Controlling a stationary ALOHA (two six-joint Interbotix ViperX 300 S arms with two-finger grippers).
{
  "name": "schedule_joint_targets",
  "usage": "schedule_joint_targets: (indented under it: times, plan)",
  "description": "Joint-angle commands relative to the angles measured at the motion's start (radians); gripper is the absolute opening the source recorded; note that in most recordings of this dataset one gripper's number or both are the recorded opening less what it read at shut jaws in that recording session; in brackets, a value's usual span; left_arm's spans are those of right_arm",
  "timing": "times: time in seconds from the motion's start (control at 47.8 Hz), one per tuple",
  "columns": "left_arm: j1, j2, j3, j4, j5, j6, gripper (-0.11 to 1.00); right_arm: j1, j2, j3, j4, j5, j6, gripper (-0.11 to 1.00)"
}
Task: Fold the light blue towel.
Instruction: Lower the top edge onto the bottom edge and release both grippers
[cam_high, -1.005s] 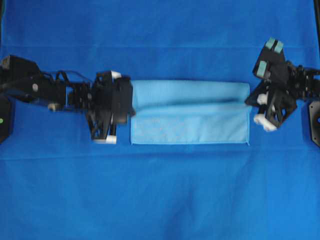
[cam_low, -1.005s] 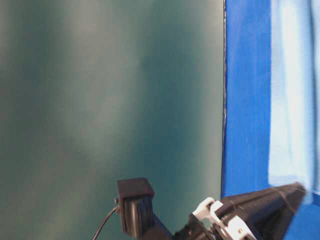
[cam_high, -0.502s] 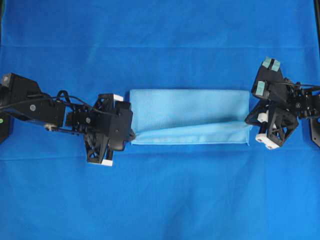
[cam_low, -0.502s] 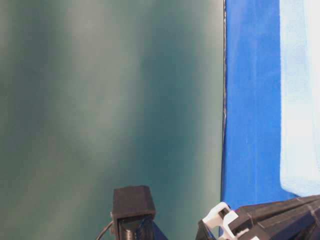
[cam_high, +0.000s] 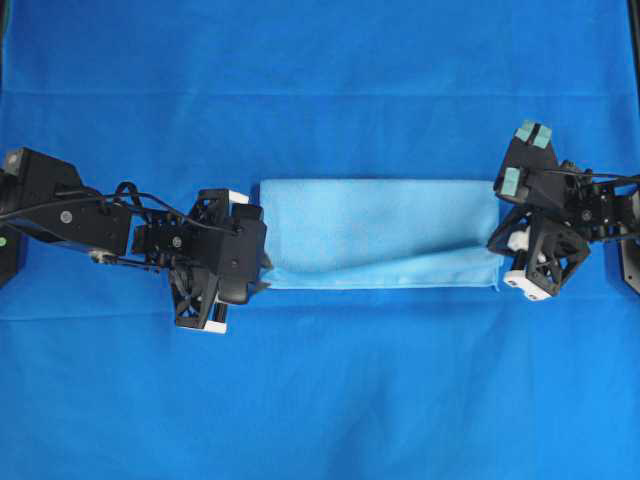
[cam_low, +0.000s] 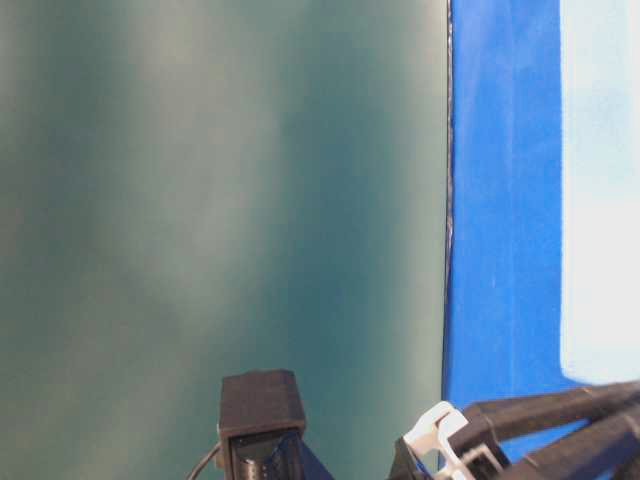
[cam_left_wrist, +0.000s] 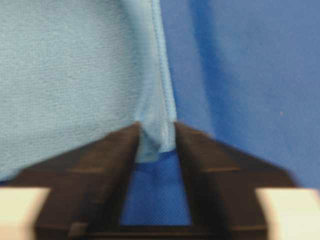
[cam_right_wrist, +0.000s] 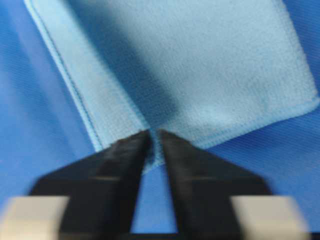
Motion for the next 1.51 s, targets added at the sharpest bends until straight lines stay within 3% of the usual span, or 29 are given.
schedule_joint_targets:
  times: [0.0,0.084,0.126,0.272,0.502,0.628,0.942,1.109,1.486]
  plan:
    - [0.0,-0.014,-0.015,-0.002,-0.006,0.002,0.47,0.006,0.0,-0.025,-0.002,-0.003,0.002,0.38]
    - [0.0,-0.026,-0.015,-0.002,0.002,0.005,0.71,0.011,-0.011,-0.028,-0.005,-0.002,-0.006,0.61]
    - [0.0,-0.038,-0.015,-0.002,0.006,0.009,0.75,0.011,-0.023,-0.029,-0.005,0.002,-0.006,0.66]
    - [0.018,-0.101,-0.008,-0.002,0.017,0.021,0.69,0.011,-0.078,-0.031,-0.014,0.026,-0.015,0.6]
    - [0.106,-0.135,-0.002,-0.002,0.018,0.023,0.68,0.009,-0.199,-0.034,-0.097,0.083,-0.012,0.61]
    - [0.14,-0.13,-0.008,0.0,0.018,0.028,0.68,-0.04,-0.221,-0.025,-0.138,0.092,-0.006,0.61]
    - [0.215,-0.051,-0.018,-0.002,0.018,0.081,0.68,-0.195,-0.071,-0.026,-0.221,0.077,-0.006,0.61]
    - [0.258,-0.009,-0.025,-0.002,0.012,0.1,0.68,-0.249,0.041,-0.028,-0.249,0.003,-0.012,0.61]
    - [0.301,0.06,-0.032,-0.002,-0.009,0.117,0.68,-0.305,0.156,-0.029,-0.258,-0.067,-0.015,0.61]
